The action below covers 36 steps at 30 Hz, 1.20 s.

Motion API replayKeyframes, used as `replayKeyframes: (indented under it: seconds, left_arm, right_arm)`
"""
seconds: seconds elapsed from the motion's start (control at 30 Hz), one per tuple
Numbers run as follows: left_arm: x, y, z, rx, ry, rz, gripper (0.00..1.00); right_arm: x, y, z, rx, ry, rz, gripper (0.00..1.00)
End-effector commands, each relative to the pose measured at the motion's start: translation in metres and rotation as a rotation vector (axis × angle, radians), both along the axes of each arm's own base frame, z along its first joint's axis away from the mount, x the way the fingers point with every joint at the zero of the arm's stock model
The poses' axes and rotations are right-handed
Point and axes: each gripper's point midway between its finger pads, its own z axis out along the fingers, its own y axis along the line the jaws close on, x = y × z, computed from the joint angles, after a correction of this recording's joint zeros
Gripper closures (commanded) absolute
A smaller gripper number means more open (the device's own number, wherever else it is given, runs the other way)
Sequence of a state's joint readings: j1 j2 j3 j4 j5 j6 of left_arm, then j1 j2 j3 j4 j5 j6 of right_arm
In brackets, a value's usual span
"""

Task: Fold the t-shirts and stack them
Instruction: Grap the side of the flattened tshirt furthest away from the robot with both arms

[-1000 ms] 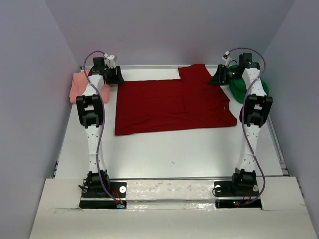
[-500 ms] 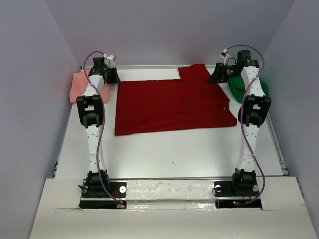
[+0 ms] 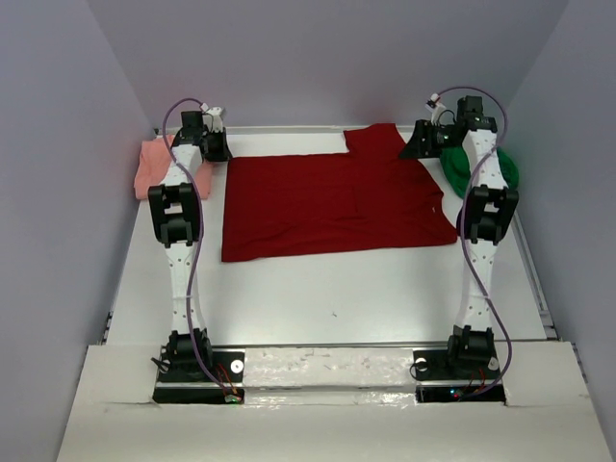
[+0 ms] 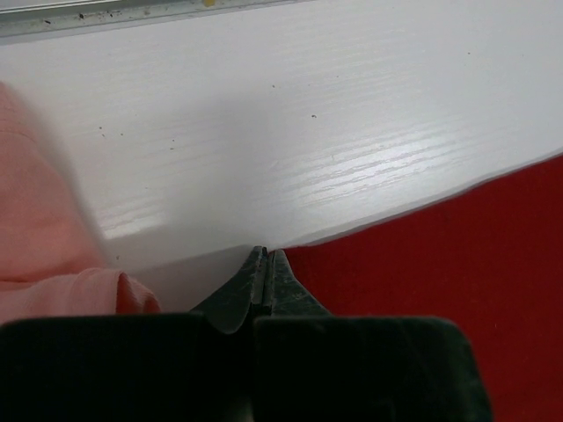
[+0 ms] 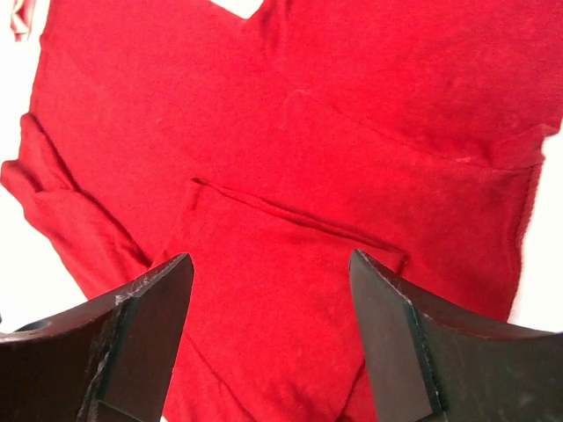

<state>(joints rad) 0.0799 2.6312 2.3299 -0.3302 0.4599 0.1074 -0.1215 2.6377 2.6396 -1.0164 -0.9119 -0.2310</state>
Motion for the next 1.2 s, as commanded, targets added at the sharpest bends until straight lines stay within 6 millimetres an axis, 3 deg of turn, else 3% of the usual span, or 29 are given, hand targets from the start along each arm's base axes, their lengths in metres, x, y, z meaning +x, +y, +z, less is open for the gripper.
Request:
replayKeyframes:
  seconds: [0.0, 0.2, 0.3, 0.67, 0.83, 0.9, 1.17]
  left_arm:
    - [-0.017, 0.004, 0.014, 0.030, 0.042, 0.012, 1.00]
    - [-0.021, -0.001, 0.028, 0.033, 0.030, -0.004, 1.00]
    - [-0.025, -0.004, 0.032, 0.037, 0.029, -0.009, 1.00]
    - [-0.032, -0.006, 0.028, 0.077, 0.040, -0.009, 1.00]
    - [-0.034, -0.007, 0.029, 0.076, 0.041, -0.013, 1.00]
    - [-0.034, -0.008, 0.029, 0.074, 0.043, -0.015, 1.00]
    - [-0.038, -0.008, 0.029, 0.083, 0.048, -0.013, 1.00]
  right_arm:
    - [0.017, 0.007, -0.003, -0.010, -0.055, -0.003, 0.22]
    - [0.032, 0.001, -0.020, -0.036, -0.059, -0.049, 0.21]
    - [0.050, -0.007, -0.018, -0.067, -0.120, -0.102, 0.20]
    - [0.081, -0.033, -0.027, -0.203, -0.211, -0.211, 0.18]
    - [0.084, -0.042, -0.045, -0.253, -0.199, -0.231, 0.21]
    - [0.084, -0.040, -0.049, -0.242, -0.194, -0.224, 0.28]
    - [0.076, -0.026, -0.064, -0.172, -0.155, -0.162, 0.32]
